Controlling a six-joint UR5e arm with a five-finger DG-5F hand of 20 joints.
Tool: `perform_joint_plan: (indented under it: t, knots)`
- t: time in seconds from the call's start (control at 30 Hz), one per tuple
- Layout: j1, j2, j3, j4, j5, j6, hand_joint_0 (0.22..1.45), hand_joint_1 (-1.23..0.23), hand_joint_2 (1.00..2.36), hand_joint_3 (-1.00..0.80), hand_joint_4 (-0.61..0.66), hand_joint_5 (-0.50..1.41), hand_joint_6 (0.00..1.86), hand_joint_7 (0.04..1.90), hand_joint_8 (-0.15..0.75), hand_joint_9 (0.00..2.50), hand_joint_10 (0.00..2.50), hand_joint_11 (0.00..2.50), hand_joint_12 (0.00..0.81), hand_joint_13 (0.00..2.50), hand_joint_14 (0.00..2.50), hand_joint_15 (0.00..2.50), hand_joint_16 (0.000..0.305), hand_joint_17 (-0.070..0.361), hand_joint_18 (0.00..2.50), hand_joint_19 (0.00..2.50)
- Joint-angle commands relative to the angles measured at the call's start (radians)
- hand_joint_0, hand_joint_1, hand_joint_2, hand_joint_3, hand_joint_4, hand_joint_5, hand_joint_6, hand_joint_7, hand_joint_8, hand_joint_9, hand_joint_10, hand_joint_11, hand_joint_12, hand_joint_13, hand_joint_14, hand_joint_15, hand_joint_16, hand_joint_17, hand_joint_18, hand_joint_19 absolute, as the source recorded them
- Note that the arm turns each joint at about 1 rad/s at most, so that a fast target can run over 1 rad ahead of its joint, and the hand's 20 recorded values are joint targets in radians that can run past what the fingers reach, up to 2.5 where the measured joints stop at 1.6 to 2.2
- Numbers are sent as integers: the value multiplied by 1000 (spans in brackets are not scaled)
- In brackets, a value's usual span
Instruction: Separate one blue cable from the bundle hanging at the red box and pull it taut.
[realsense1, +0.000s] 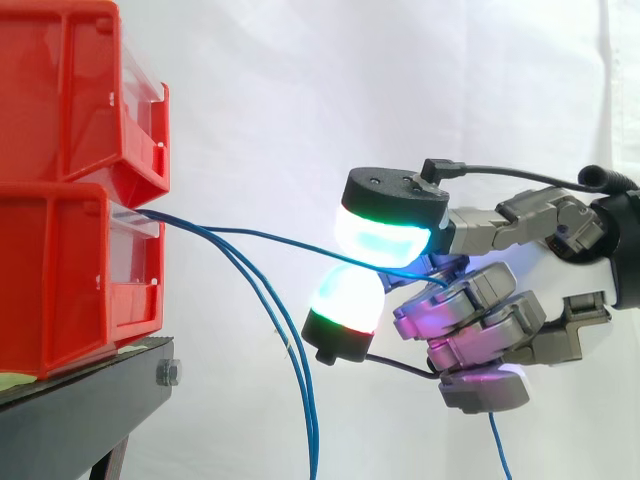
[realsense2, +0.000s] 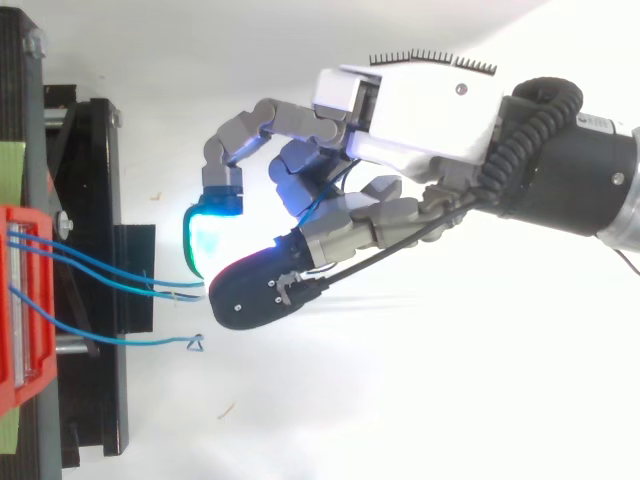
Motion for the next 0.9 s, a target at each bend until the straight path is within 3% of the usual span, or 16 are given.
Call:
perform_joint_plan:
  t: [0.0, 0.23, 0.5, 0.87]
  knots:
    - [0, 0, 0, 0, 0, 0, 625, -658, 1000, -496, 84, -199, 913, 997, 284, 853, 1868, 1280, 337, 1078, 1963, 1399, 39, 88, 1217, 1271]
    - [0, 1, 0, 0, 0, 2, 622, -653, 1000, -500, 90, -197, 912, 1003, 285, 857, 1861, 1289, 331, 1080, 1946, 1432, 39, 88, 1222, 1273]
    - [-1, 1, 0, 2, -1, 3, 679, -821, 1019, -205, -17, -211, 933, 1071, 276, 843, 1875, 1303, 330, 1088, 1925, 1431, 40, 90, 1230, 1244]
    - [0, 1, 0, 2, 5, 6, 715, -815, 1025, -12, -144, -216, 942, 1200, 267, 869, 1948, 1266, 319, 1106, 1945, 1423, 38, 87, 1231, 1267]
